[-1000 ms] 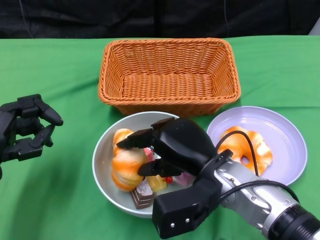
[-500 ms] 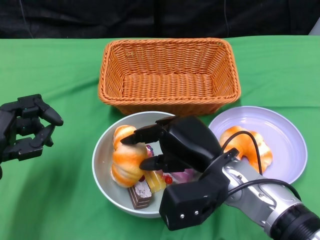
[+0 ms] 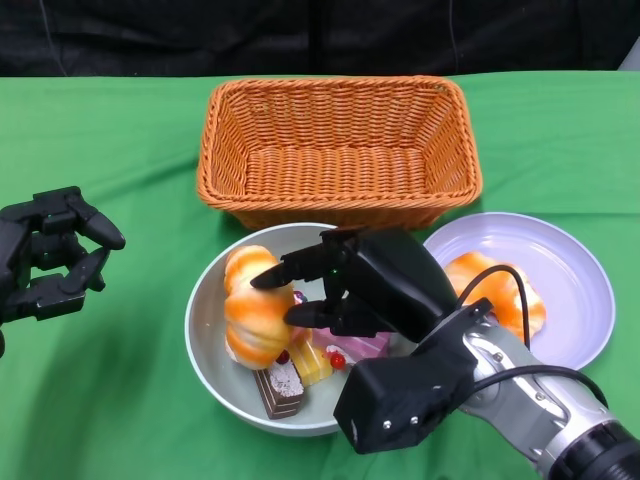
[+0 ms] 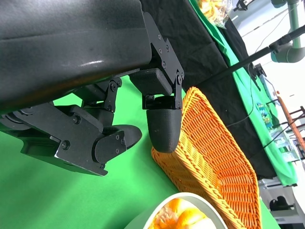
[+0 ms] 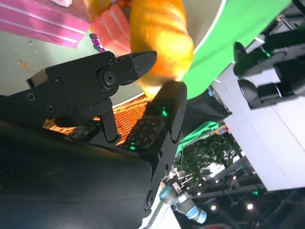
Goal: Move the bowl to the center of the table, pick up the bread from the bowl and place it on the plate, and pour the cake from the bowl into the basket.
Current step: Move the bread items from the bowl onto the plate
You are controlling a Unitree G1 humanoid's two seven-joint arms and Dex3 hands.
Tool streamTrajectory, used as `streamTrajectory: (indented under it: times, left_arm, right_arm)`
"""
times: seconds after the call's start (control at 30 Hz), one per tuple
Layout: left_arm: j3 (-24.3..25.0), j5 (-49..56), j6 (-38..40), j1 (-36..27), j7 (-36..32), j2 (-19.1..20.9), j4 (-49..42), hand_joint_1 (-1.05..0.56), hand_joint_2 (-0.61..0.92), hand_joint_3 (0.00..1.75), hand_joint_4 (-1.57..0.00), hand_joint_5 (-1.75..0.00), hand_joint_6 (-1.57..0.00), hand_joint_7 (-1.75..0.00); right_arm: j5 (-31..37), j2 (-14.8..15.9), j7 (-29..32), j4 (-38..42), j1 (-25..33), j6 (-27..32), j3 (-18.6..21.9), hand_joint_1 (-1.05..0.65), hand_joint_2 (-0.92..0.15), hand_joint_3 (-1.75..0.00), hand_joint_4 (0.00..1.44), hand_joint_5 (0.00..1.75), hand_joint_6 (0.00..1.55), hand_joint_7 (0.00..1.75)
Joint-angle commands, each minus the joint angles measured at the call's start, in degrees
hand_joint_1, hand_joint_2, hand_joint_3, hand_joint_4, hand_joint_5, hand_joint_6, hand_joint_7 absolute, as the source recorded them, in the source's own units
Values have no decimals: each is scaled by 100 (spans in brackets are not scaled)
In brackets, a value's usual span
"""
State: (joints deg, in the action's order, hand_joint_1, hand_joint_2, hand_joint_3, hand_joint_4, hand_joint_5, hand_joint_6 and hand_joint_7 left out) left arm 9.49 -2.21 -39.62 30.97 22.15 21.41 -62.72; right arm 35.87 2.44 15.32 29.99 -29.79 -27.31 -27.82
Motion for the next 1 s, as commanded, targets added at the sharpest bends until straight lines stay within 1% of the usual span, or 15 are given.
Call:
streamTrajectory:
  times: [0.03, 0.17, 0.4, 0.43, 0.5, 0.53, 0.6, 0.67, 0.7, 0.73, 0.77, 0.83, 0.97, 1.0]
  left_arm:
    - [10, -6, -24, 73, -6, 105, -40, 0, 71, 77, -72, -155, -74, -127]
    - [13, -4, -10, 73, -23, 109, -34, 0, 70, 77, -72, -155, -74, -128]
    - [13, -4, -10, 73, -23, 109, -34, 0, 70, 77, -72, -155, -74, -129]
    - [18, -18, 12, 78, 6, 114, -35, 0, 70, 77, -72, -155, -74, -129]
    - [31, -46, 4, 87, 58, 116, -50, 1, 70, 77, -71, -155, -74, -129]
    - [39, -64, -2, 92, 88, 115, -60, 1, 70, 78, -71, -155, -74, -129]
    - [42, -73, 8, 97, 103, 116, -72, 1, 70, 78, -71, -155, -74, -130]
    - [35, -60, 19, 95, 85, 119, -69, 1, 70, 79, -71, -155, -73, -130]
    - [21, -35, 29, 88, 50, 123, -56, 1, 70, 79, -71, -155, -73, -130]
    - [11, -16, 37, 83, 23, 126, -46, 0, 70, 78, -71, -155, -73, -130]
    - [4, -4, 42, 79, 7, 128, -40, 0, 70, 78, -71, -155, -73, -129]
    - [2, 2, 45, 78, 0, 129, -37, 0, 70, 78, -70, -155, -72, -129]
    - [3, 3, 46, 78, -1, 129, -36, 0, 71, 77, -70, -155, -72, -129]
    - [5, -4, 43, 82, 12, 126, -40, -1, 71, 76, -70, -155, -72, -129]
  right_arm:
    - [-93, 52, -141, -202, 108, 123, 104, -17, -92, -5, 73, 157, 113, 18]
    - [-57, 113, -319, -423, 215, 318, 143, -16, -92, -4, 72, 158, 114, 18]
    - [-58, 113, -376, -511, 251, 388, 149, -16, -92, -4, 72, 158, 115, 18]
    - [59, 215, -459, -623, 300, 505, 117, -16, -92, -4, 72, 158, 115, 18]
    - [284, 372, -638, -852, 380, 772, 54, -20, -92, -6, 72, 163, 114, 16]
    - [375, 419, -718, -966, 416, 894, 30, -23, -92, -7, 72, 158, 113, 15]
    - [546, 476, -855, -1186, 473, 1118, -18, -28, -92, -9, 70, 141, 111, 11]
    - [639, 506, -951, -1345, 522, 1268, -45, -29, -92, -10, 68, 135, 109, 9]
    - [806, 583, -1052, -1528, 555, 1384, -103, -29, -92, -10, 67, 133, 107, 8]
    - [932, 641, -1131, -1672, 584, 1478, -147, -30, -92, -7, 66, 117, 97, 5]
    - [1020, 677, -1190, -1778, 607, 1549, -176, -31, -92, -5, 66, 105, 91, 2]
    - [1077, 695, -1244, -1876, 637, 1627, -196, -31, -92, -4, 66, 98, 88, 1]
    - [1082, 704, -1278, -1941, 656, 1694, -214, -31, -92, -4, 67, 95, 87, 1]
    - [1255, 825, -1408, -2162, 666, 1722, -283, -33, -91, -3, 63, 87, 82, 0]
